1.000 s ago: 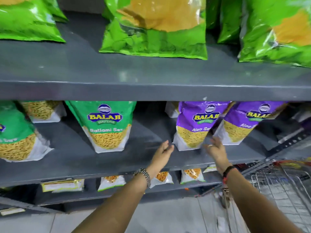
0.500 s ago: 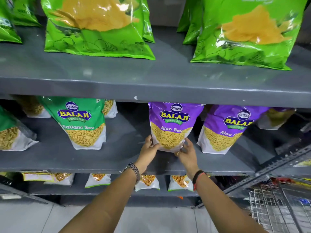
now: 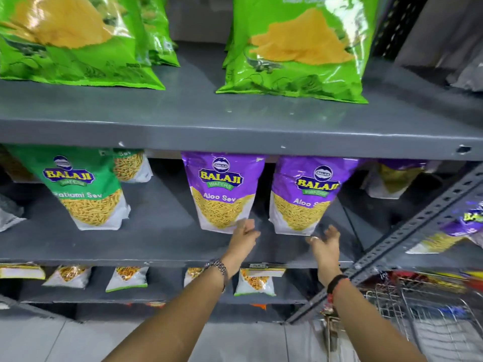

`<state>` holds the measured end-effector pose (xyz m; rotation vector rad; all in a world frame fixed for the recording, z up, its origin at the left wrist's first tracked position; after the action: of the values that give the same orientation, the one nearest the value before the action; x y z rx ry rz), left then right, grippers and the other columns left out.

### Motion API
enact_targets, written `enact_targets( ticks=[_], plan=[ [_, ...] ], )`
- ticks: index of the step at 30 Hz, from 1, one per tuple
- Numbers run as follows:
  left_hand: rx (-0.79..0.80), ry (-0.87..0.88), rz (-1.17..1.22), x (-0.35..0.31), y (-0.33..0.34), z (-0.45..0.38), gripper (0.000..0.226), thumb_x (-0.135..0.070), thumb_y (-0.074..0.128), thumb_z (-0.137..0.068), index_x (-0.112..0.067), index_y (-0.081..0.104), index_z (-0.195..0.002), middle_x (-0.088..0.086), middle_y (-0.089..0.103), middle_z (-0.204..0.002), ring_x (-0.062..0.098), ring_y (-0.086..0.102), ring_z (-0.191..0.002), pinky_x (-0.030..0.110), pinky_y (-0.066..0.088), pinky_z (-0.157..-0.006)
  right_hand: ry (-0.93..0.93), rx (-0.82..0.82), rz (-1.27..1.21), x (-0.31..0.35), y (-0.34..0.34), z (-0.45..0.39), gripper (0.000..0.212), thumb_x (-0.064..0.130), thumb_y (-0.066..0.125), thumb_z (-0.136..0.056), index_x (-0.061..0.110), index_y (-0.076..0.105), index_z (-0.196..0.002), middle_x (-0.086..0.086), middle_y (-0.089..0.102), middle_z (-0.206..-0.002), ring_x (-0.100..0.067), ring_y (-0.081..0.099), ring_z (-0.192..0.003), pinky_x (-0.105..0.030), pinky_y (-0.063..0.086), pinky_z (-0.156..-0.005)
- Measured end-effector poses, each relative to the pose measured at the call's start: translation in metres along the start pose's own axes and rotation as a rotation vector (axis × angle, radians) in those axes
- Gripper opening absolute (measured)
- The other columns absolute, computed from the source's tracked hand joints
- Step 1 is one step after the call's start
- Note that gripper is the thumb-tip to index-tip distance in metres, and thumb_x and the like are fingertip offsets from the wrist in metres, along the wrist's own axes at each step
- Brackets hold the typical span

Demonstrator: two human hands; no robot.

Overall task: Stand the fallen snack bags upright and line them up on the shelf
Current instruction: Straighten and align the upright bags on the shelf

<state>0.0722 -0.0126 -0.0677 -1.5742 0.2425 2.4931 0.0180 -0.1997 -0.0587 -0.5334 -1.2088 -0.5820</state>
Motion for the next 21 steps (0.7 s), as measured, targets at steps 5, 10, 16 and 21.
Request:
enact_targets(
  ticks=[5, 10, 16, 21],
  plan=[
    [0.081, 0.001, -0.047, -0.018, 0.041, -0.014, 0.052, -0.004, 0.050, -0.085, -0.024, 0.042, -0.133, -0.003, 0.044, -0.130, 0.018, 0.044, -0.124, 0.036, 0.036, -0.108, 0.023, 0.204, 0.016, 0.016, -0.002, -0.013, 0.060, -0.008, 0.048, -0.084, 0.011, 0.033, -0.138, 0.000, 0.045, -0.125, -0.018, 0.045, -0.120, -0.034, 0.040, -0.098],
    [0.125, 0.010, -0.171, -0.010, 0.065, -0.019, 0.070, -0.001, 0.048, -0.079, -0.021, 0.028, -0.143, -0.005, 0.047, -0.135, 0.015, 0.047, -0.119, 0.031, 0.041, -0.103, -0.031, 0.232, -0.021, 0.016, -0.007, -0.020, 0.050, -0.014, 0.043, -0.079, 0.008, 0.050, -0.124, -0.005, 0.062, -0.110, -0.016, 0.057, -0.093, -0.022, 0.045, -0.073],
    [0.188, -0.016, -0.197, -0.014, 0.085, -0.026, 0.073, -0.005, 0.047, -0.078, -0.026, 0.024, -0.144, -0.002, 0.038, -0.148, 0.018, 0.040, -0.132, 0.043, 0.037, -0.111, -0.030, 0.230, -0.016, 0.022, -0.029, -0.042, 0.054, -0.018, 0.037, -0.078, 0.009, 0.050, -0.123, -0.003, 0.059, -0.112, -0.017, 0.054, -0.101, -0.028, 0.045, -0.083],
    [0.212, -0.012, -0.194, -0.015, 0.102, -0.026, 0.076, -0.006, 0.046, -0.077, -0.027, 0.020, -0.145, -0.004, 0.036, -0.148, 0.016, 0.038, -0.132, 0.038, 0.035, -0.111, 0.017, 0.212, -0.021, 0.019, -0.038, -0.060, 0.050, -0.015, 0.038, -0.080, 0.021, 0.048, -0.113, -0.004, 0.059, -0.117, -0.019, 0.054, -0.104, -0.034, 0.044, -0.090]
  ],
)
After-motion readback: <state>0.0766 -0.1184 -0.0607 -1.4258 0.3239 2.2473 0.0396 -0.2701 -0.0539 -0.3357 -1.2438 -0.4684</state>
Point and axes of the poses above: each hand's wrist, its own z-axis away from the middle knuckle, its own y-axis out of the palm, x = y × z, the point moved 3 cm from there along -z, towards the middle knuckle
